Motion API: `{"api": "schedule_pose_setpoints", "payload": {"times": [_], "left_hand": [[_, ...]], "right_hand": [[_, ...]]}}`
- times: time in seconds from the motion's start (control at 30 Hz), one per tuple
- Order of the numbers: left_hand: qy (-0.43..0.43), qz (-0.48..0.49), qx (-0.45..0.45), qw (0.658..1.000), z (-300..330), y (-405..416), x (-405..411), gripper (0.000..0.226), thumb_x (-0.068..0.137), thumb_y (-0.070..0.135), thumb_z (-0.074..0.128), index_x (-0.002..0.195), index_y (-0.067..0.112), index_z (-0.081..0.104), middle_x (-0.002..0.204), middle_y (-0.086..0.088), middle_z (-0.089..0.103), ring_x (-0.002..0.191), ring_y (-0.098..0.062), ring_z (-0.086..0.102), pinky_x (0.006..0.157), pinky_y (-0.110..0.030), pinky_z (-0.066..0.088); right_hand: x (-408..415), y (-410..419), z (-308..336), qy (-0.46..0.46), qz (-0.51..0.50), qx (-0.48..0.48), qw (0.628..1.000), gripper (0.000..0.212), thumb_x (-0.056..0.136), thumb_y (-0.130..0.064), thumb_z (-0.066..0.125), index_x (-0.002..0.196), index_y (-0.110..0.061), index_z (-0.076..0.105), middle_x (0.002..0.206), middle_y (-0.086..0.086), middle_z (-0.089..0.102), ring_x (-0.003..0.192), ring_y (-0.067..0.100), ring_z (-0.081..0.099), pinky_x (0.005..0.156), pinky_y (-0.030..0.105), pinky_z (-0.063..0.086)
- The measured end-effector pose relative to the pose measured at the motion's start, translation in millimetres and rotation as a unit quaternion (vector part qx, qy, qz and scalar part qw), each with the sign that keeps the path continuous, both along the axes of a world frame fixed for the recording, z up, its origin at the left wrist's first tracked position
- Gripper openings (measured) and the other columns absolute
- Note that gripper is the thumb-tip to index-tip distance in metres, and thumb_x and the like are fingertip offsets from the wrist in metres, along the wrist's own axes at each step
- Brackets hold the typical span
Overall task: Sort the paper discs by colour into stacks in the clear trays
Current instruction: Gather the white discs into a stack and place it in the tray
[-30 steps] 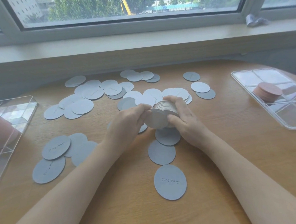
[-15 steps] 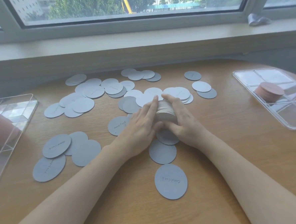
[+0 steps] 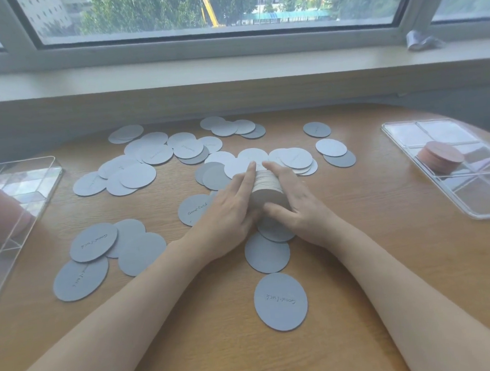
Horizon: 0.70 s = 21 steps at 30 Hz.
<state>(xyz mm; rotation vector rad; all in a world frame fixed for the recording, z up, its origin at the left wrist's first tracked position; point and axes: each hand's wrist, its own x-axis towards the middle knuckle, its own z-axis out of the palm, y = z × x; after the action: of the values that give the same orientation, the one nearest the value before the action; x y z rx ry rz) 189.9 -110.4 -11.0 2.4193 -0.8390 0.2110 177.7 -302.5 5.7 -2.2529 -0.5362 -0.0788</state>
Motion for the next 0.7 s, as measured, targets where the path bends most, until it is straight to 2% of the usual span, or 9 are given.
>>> {"api": "schedule_pose_setpoints", "payload": {"times": [0.1, 0.17, 0.23, 0.27, 0.37, 0.47, 0.57, 0.7], "left_hand": [[0.018, 0.017, -0.03, 0.999, 1, -1, 0, 0.069, 0.101, 0.016, 0.049, 0.16, 0.017, 0.013, 0.142, 0.001, 0.039, 0.122, -0.018, 0.041, 0.096, -0.022, 0.03], [0.031, 0.025, -0.072, 0.997, 2, 0, 0, 0.061, 0.101, 0.018, 0.053, 0.156, 0.022, 0.026, 0.133, 0.005, 0.045, 0.113, -0.017, 0.048, 0.097, -0.032, 0.04], [0.052, 0.03, -0.1, 0.993, 2, 2, 1, 0.057, 0.099, 0.022, 0.058, 0.15, 0.024, 0.034, 0.13, 0.008, 0.048, 0.111, -0.014, 0.05, 0.098, -0.037, 0.043], [0.063, 0.034, -0.107, 0.992, 2, 3, 1, 0.057, 0.098, 0.023, 0.06, 0.149, 0.026, 0.035, 0.129, 0.008, 0.049, 0.112, -0.014, 0.05, 0.098, -0.039, 0.044], [0.074, 0.041, -0.119, 0.989, 2, 5, 3, 0.057, 0.097, 0.022, 0.062, 0.147, 0.026, 0.036, 0.128, 0.007, 0.05, 0.112, -0.016, 0.051, 0.098, -0.04, 0.044], [0.077, 0.04, -0.12, 0.989, 2, 6, 4, 0.055, 0.097, 0.025, 0.061, 0.146, 0.028, 0.036, 0.126, 0.01, 0.05, 0.111, -0.015, 0.051, 0.097, -0.04, 0.044], [0.072, 0.029, -0.117, 0.99, 2, 7, 3, 0.054, 0.096, 0.03, 0.058, 0.146, 0.029, 0.036, 0.124, 0.012, 0.049, 0.11, -0.014, 0.051, 0.097, -0.039, 0.044], [0.075, 0.035, -0.116, 0.99, 2, 7, 3, 0.054, 0.098, 0.028, 0.06, 0.145, 0.031, 0.035, 0.122, 0.012, 0.049, 0.11, -0.015, 0.052, 0.095, -0.04, 0.045]], "right_hand": [[-2, -3, 4, 0.046, 0.014, -0.012, 0.999, 0.077, 0.091, -0.055, 0.048, 0.156, -0.036, 0.011, 0.157, -0.024, 0.015, 0.147, -0.004, 0.004, 0.123, 0.042, 0.009], [2, -5, 5, 0.042, 0.011, 0.046, 0.998, 0.074, 0.09, -0.064, 0.039, 0.155, -0.036, 0.018, 0.156, -0.016, 0.027, 0.145, -0.001, 0.018, 0.119, 0.03, 0.016], [12, -10, 0, -0.006, -0.058, 0.119, 0.991, 0.069, 0.09, -0.061, 0.037, 0.15, -0.026, 0.035, 0.142, -0.004, 0.048, 0.131, 0.002, 0.04, 0.108, 0.018, 0.03], [20, -15, -4, -0.043, -0.111, 0.127, 0.985, 0.064, 0.092, -0.055, 0.04, 0.147, -0.021, 0.041, 0.133, -0.002, 0.052, 0.124, 0.005, 0.046, 0.104, 0.018, 0.034], [49, -33, -15, -0.091, -0.214, 0.017, 0.972, 0.053, 0.093, -0.033, 0.055, 0.142, -0.015, 0.047, 0.127, -0.003, 0.047, 0.123, 0.017, 0.044, 0.108, 0.038, 0.036], [71, -41, -20, -0.096, -0.198, -0.167, 0.961, 0.06, 0.09, -0.038, 0.062, 0.145, -0.019, 0.044, 0.143, 0.004, 0.04, 0.133, 0.026, 0.037, 0.112, 0.043, 0.031], [82, -44, -20, -0.031, -0.198, -0.159, 0.967, 0.065, 0.088, -0.044, 0.067, 0.146, -0.024, 0.044, 0.149, 0.001, 0.038, 0.138, 0.021, 0.034, 0.115, 0.044, 0.028], [83, -44, -22, -0.025, -0.209, -0.131, 0.969, 0.05, 0.088, -0.042, 0.067, 0.135, -0.025, 0.058, 0.139, -0.003, 0.051, 0.132, 0.019, 0.042, 0.112, 0.04, 0.033]]}}
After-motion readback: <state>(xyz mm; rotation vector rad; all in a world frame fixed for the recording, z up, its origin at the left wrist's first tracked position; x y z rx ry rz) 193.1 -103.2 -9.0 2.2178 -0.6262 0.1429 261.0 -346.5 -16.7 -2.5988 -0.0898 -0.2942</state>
